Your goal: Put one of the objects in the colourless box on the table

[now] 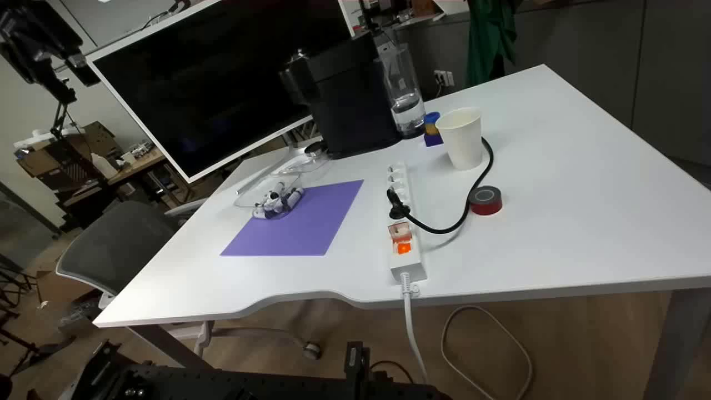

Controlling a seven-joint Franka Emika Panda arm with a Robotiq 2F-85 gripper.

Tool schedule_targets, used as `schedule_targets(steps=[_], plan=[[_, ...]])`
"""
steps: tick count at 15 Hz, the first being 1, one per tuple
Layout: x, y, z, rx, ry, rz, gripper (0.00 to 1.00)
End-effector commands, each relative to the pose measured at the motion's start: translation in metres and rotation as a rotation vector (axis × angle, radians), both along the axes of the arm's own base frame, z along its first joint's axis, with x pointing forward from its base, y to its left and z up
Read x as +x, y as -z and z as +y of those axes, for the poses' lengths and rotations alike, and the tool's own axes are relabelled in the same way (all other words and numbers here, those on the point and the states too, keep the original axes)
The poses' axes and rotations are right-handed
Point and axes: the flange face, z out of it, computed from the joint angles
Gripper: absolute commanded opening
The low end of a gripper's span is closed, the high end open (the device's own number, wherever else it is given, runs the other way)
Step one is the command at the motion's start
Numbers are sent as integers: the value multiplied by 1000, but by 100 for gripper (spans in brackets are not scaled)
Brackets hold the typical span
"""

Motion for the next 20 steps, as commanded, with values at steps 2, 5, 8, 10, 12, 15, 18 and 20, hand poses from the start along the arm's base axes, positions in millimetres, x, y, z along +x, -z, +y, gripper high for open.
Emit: schedule_targets(steps=[2,5,8,10,12,15,18,20], plan=[[0,-1,0,0,0,-1,100],[0,-1,0,0,0,-1,100],[0,-1,0,0,0,-1,100],[0,-1,0,0,0,-1,100],[0,-1,0,0,0,-1,100],[26,5,-23,-81,62,-44,100],[61,22,-64,-144,109,-51,100],[87,37,-87,-174,119,-55,100]])
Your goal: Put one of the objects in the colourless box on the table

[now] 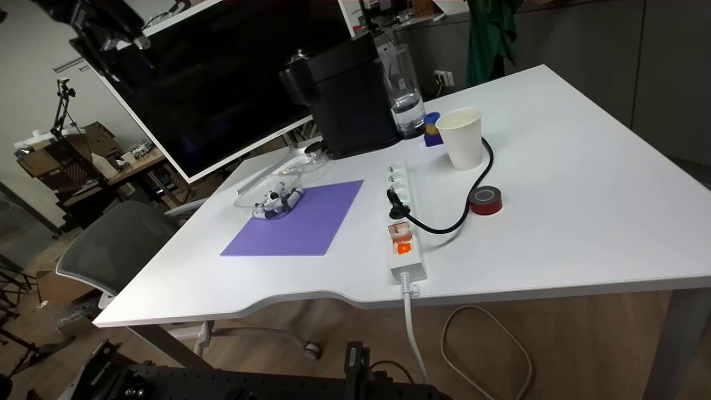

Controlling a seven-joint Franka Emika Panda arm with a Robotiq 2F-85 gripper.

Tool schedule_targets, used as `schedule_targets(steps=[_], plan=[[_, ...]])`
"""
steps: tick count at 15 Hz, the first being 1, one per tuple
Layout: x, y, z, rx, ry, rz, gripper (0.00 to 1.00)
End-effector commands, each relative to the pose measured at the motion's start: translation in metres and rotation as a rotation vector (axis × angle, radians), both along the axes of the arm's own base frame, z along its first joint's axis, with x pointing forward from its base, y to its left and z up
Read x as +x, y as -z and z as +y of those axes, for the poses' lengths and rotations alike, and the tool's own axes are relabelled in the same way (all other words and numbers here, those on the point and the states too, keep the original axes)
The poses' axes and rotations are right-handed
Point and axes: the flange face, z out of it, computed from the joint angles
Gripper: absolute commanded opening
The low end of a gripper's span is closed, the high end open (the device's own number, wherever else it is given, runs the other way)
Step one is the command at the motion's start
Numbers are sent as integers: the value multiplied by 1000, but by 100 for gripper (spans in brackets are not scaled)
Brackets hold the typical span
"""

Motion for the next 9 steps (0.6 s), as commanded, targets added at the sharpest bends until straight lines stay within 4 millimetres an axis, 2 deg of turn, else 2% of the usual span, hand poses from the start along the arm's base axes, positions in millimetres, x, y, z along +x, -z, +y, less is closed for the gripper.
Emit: schedule_targets(steps=[1,3,5,9], plan=[[55,22,-34,-43,47,8,100],[79,39,-43,-51,36,22,100],[102,56,-40,-42,3,43,100],[130,92,-9,-10,-83,99,100]])
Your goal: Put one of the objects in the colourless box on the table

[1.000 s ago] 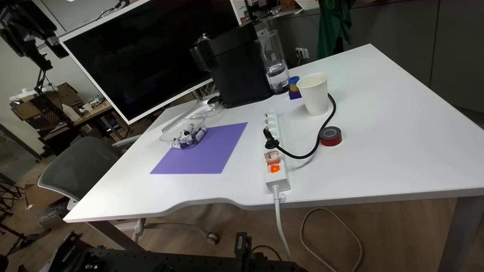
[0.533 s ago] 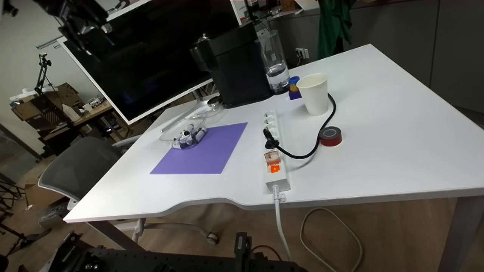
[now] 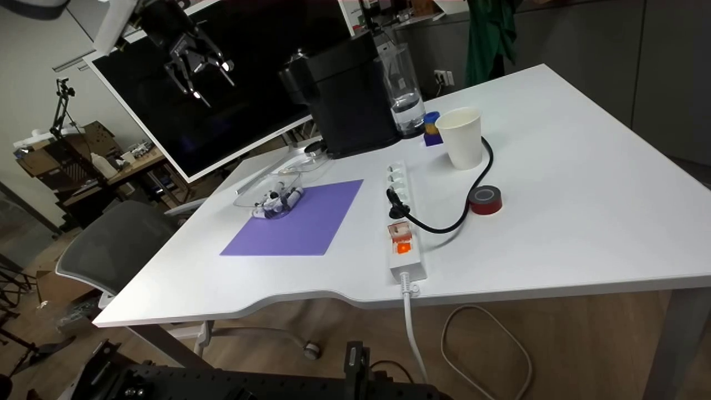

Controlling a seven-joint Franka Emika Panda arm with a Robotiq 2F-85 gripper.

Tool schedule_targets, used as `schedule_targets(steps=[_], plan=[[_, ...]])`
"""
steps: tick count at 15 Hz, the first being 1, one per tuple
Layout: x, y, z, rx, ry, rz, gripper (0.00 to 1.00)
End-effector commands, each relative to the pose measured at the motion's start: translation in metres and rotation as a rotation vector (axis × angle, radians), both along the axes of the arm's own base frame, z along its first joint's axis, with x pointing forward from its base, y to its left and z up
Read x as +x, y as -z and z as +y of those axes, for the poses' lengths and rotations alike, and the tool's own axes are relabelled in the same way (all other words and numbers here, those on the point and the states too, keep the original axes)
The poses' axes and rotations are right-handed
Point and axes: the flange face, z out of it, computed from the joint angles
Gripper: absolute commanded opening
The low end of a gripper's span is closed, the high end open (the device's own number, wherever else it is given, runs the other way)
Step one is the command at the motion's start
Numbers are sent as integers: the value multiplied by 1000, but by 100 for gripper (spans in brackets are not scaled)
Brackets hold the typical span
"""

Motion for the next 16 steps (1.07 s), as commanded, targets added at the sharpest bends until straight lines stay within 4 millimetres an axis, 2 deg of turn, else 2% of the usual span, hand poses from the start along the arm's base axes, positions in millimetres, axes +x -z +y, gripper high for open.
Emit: schedule_targets(steps=[1,2,3,5,8,10,16], plan=[[28,22,28,30,-67,44,100],[31,29,34,43,-50,36,100],[19,26,27,24,-54,37,100],[25,38,37,32,-67,46,100],[24,39,36,13,-65,49,100],[27,53,36,10,-92,42,100],[51,117,28,26,-190,38,100]])
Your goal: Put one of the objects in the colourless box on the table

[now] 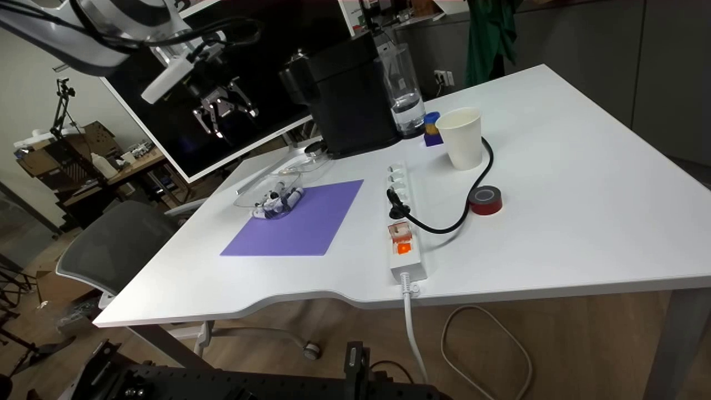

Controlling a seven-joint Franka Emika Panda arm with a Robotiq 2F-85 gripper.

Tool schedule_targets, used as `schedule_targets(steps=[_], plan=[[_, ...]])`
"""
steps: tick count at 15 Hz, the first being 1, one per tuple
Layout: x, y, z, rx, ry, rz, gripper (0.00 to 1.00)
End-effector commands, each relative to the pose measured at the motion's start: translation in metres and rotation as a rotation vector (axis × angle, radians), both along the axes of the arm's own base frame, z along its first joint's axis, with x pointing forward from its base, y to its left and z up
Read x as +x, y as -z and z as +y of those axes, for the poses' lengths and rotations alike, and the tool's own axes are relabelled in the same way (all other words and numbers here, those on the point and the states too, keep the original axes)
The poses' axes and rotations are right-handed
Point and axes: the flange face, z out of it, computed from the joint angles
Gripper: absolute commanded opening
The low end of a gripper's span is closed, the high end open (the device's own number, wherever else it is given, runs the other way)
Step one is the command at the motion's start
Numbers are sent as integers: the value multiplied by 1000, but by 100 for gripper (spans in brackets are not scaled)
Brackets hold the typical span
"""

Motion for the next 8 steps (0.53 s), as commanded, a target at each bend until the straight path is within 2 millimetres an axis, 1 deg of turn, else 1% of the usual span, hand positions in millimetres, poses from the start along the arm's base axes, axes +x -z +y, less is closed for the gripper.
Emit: schedule_targets(steps=[1,2,5,8], plan=[[16,37,-6,-13,-71,-1,100],[19,49,-6,-11,-91,3,100],[23,79,4,5,-157,31,100],[27,99,17,19,-222,51,100]])
